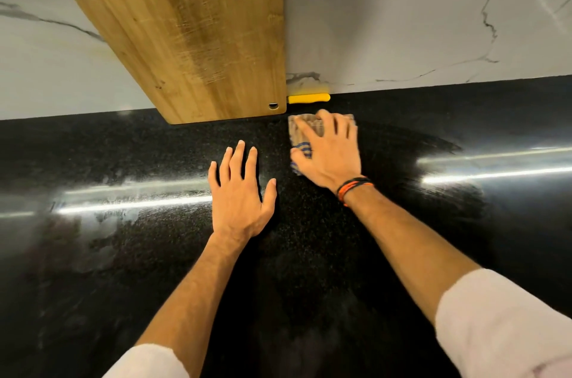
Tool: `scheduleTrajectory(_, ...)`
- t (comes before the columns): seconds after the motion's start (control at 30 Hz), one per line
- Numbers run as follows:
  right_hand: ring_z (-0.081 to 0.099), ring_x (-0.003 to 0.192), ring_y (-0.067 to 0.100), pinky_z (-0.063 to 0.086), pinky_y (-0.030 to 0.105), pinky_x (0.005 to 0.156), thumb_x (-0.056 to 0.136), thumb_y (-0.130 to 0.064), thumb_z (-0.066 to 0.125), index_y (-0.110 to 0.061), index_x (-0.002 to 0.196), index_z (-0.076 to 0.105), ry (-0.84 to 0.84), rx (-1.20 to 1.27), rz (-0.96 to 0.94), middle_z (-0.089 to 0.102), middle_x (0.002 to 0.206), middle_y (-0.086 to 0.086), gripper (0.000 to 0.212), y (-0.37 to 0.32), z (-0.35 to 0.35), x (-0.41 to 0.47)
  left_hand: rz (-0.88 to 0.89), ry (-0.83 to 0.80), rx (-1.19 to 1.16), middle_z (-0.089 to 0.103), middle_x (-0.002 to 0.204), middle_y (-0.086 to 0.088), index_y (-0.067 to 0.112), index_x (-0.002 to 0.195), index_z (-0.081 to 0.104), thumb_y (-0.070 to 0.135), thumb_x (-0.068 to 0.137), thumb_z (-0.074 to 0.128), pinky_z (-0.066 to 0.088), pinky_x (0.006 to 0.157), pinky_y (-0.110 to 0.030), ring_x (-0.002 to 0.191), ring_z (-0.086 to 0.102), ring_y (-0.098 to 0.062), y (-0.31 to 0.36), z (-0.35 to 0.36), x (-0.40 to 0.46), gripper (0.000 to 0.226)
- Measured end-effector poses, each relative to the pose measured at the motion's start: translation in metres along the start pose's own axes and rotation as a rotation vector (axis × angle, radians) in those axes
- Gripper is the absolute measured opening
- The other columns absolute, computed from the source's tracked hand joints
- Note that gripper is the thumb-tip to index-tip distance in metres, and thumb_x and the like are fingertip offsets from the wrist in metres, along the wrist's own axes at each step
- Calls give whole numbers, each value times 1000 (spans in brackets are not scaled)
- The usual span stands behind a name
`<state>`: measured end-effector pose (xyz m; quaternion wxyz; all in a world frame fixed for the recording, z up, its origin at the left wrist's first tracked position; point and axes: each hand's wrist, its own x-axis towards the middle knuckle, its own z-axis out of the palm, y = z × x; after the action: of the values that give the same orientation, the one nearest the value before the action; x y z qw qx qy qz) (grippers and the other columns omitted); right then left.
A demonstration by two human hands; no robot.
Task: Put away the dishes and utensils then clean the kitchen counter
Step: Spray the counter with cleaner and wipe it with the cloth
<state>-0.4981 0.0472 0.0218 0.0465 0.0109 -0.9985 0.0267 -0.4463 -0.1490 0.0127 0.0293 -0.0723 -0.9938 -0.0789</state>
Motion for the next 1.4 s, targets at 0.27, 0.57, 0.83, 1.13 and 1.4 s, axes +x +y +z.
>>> scheduleTrajectory(0.27,36,131,34,25,53,113,80,-66,35,-40,141,48,-13,66,-81,39,147,7,68,-16,3,12,5,15,-15,20,162,-5,17,152,31,57,94,35,12,120,-50,150,15,-26,-2,1,-1,71)
scheduleTrajectory(0.57,40,128,37,30,52,110,78,-65,37,-36,139,51,40,27,78,42,141,11,69,99,-1,25,3,25,-34,21,162,-4,17,151,32,56,93,37,11,120,-50,150,14,-25,-2,1,-1,70)
scheduleTrajectory(0.83,36,130,38,27,55,112,80,-67,31,-36,143,46,20,12,86,38,144,12,71,106,2,26,-40,8,-38,23,161,-7,14,150,35,54,90,37,14,119,-54,149,17,-28,5,-3,0,73)
scheduleTrajectory(1.13,37,129,39,26,55,111,81,-65,33,-36,142,49,-5,2,16,39,146,13,69,93,-1,35,83,-83,-119,16,163,-11,13,153,28,49,89,34,8,120,-55,150,10,-31,131,9,19,73)
scheduleTrajectory(1.4,34,134,37,25,53,114,81,-68,33,-42,143,45,-31,45,0,36,149,11,68,131,-3,43,74,-35,-88,19,162,-9,14,152,30,50,91,34,9,120,-55,150,12,-28,137,20,16,70)
